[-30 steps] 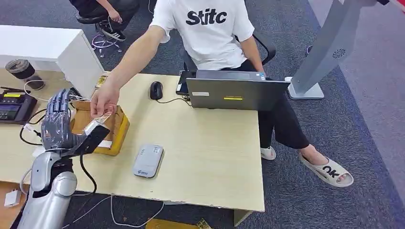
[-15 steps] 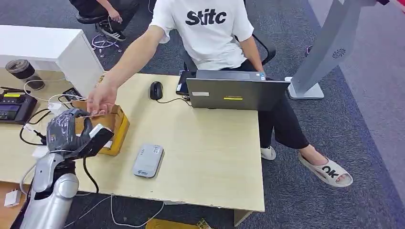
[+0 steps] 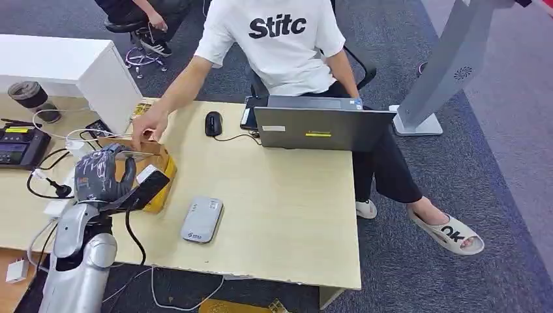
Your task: Pass the card to the sensor for recognition and then transmit it.
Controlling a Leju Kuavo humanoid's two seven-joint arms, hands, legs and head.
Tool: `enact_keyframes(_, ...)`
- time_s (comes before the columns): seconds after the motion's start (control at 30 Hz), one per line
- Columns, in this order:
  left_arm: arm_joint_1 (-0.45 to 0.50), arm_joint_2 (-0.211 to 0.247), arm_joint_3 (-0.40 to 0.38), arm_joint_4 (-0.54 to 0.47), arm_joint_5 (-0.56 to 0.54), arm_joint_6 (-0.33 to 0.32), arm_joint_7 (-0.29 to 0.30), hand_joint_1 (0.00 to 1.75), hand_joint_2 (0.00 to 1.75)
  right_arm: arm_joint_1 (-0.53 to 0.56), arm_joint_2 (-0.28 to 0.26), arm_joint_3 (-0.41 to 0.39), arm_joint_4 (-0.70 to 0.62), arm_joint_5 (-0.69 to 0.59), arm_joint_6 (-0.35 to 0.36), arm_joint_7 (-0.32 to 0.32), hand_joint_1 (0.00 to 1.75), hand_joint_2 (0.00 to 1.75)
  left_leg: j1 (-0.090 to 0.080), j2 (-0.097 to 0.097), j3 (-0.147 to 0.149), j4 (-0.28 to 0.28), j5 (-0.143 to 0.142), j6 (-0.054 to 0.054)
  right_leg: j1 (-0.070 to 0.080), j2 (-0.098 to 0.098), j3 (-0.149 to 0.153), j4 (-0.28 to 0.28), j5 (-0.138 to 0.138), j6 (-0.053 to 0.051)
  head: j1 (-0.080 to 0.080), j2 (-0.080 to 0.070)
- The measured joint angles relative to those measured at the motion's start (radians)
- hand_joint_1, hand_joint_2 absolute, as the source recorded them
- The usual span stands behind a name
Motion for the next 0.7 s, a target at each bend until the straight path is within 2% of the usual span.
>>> enact_keyframes(0.27, -0.003, -0.079, 0.005, -0.014, -0.080, -0.106, -0.071, 1.75, 1.75, -0.006, 0.000, -0.007, -0.005, 0.018, 0.005, 0.000, 0.00, 1.75, 0.000, 0.000, 0.000, 0.000, 0.000, 0.000, 0.000, 0.000, 0.000, 0.000, 0.000, 0.000, 0.000, 0.000)
enact_keyframes(0.4, -0.003, -0.111, -0.013, 0.000, -0.105, -0.118, -0.073, 1.75, 1.75, -0.009, 0.000, -0.010, -0.005, 0.032, 0.013, -0.002, 0.00, 1.75, 0.000, 0.000, 0.000, 0.000, 0.000, 0.000, 0.000, 0.000, 0.000, 0.000, 0.000, 0.000, 0.000, 0.000)
enact_keyframes(0.7, -0.001, -0.147, -0.072, 0.075, -0.127, -0.122, -0.070, 1.75, 1.75, -0.011, 0.000, -0.017, -0.006, 0.038, 0.014, -0.008, 0.00, 1.75, 0.000, 0.000, 0.000, 0.000, 0.000, 0.000, 0.000, 0.000, 0.000, 0.000, 0.000, 0.000, 0.000, 0.000)
